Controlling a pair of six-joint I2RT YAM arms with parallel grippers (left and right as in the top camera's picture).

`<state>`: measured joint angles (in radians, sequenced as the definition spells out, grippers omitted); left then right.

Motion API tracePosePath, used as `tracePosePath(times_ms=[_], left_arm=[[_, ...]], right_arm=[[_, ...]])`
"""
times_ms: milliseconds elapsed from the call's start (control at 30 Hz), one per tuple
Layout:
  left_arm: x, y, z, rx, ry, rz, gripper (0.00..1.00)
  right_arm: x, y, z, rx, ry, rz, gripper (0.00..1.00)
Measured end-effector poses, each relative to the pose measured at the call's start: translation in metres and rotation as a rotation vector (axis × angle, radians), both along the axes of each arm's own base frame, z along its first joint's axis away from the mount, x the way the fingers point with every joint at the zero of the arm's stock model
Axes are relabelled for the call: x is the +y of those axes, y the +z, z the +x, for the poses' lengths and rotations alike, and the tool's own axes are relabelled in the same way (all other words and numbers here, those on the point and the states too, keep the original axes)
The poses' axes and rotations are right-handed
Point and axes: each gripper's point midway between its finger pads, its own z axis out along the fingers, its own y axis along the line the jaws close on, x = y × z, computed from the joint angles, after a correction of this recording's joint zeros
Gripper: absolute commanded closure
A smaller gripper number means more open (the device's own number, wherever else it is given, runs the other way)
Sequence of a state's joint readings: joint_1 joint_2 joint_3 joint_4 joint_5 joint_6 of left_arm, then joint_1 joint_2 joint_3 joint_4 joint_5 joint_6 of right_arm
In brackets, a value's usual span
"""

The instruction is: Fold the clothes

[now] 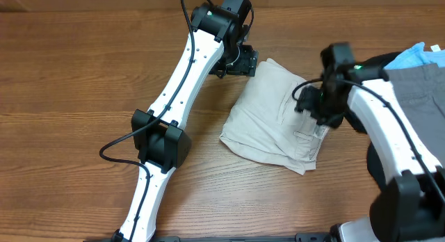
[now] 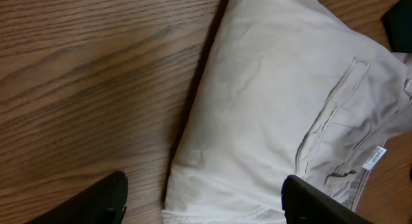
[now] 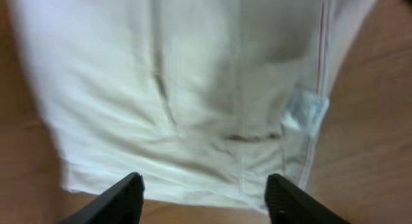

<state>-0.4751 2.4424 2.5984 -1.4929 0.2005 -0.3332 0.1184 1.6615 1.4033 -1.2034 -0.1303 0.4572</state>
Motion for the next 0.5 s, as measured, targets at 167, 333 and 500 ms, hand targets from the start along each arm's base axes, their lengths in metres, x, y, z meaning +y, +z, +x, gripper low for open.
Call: tracePosePath(times_ms=[167, 333, 500], left_arm=[[0.000, 0.000, 0.000, 0.000, -0.001, 0.000, 0.21], [0.001, 0.000, -0.001, 0.006, 0.000, 0.003, 0.21], [0.002, -0.001, -0.004, 0.015, -0.001, 0.008, 0.21]], right_arm=[[0.000, 0.009, 0.029, -0.127, 0.021, -0.011, 0.86], [-0.009, -0.008, 0.044, -0.130, 0.013, -0.075, 0.90], [-0.026, -0.045, 0.058, -0.085, -0.002, -0.185, 0.92]])
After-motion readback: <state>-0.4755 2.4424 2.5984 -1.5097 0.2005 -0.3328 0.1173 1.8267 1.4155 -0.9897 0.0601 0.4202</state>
